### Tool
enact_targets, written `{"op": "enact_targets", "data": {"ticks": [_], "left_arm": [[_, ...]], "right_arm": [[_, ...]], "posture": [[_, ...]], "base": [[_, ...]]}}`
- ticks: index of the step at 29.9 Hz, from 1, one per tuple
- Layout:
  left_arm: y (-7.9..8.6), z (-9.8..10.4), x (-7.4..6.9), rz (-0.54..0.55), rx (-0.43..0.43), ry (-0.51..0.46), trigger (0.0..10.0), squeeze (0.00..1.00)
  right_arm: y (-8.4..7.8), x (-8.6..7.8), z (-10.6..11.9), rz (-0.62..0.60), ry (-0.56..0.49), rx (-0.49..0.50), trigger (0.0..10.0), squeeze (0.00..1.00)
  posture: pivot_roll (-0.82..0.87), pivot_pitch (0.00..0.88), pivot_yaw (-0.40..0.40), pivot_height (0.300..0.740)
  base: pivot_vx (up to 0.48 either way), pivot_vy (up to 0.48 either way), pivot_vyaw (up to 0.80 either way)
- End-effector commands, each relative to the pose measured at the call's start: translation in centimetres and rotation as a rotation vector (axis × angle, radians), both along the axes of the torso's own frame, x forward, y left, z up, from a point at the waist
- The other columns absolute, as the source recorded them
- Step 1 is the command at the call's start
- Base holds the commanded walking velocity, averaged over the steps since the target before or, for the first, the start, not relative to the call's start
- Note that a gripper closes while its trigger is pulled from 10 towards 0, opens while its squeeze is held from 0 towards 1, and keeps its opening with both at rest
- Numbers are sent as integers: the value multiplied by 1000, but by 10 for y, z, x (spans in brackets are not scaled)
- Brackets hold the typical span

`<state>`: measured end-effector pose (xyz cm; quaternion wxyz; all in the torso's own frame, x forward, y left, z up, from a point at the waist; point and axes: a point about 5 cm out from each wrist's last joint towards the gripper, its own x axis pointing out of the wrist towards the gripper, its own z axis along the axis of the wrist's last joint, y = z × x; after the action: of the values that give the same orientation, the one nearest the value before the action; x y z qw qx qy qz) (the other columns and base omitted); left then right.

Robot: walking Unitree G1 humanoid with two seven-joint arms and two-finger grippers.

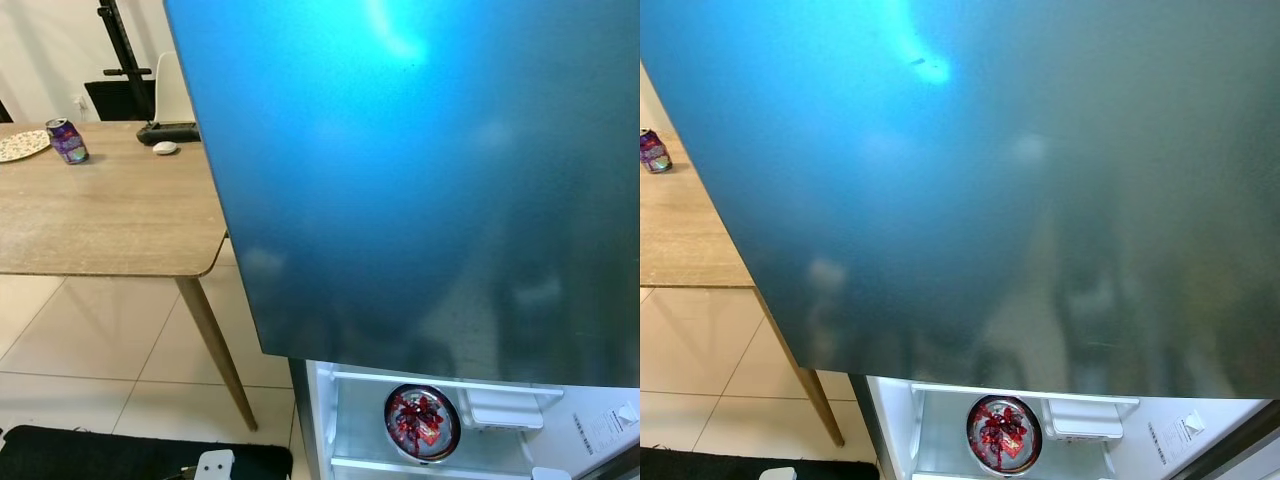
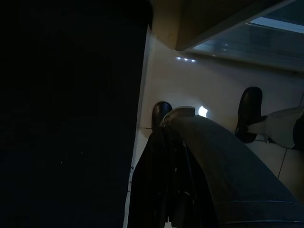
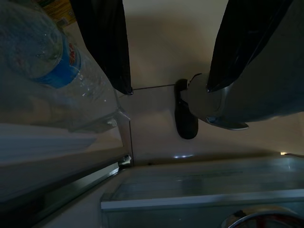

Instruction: Restocking fridge

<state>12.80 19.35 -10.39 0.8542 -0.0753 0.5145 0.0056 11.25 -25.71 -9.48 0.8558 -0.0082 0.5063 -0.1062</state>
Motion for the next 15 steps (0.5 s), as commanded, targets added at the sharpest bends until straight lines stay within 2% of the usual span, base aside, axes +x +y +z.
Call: {"op": "enact_targets", "data": {"ticks": [1,15], "left_arm": [[2,0,-1,17,6,10,10000,0],[5,1,0,4,17,7,10000,0]], "right_arm": [[2,-1,-1,-4,10,14,10000,0],[7,5,-1,-3,-5,29,10000,0]], "posture": [[-85,0,7,740],[-78,0,14,740]], "base": [[0,0,0],[0,0,0]]}}
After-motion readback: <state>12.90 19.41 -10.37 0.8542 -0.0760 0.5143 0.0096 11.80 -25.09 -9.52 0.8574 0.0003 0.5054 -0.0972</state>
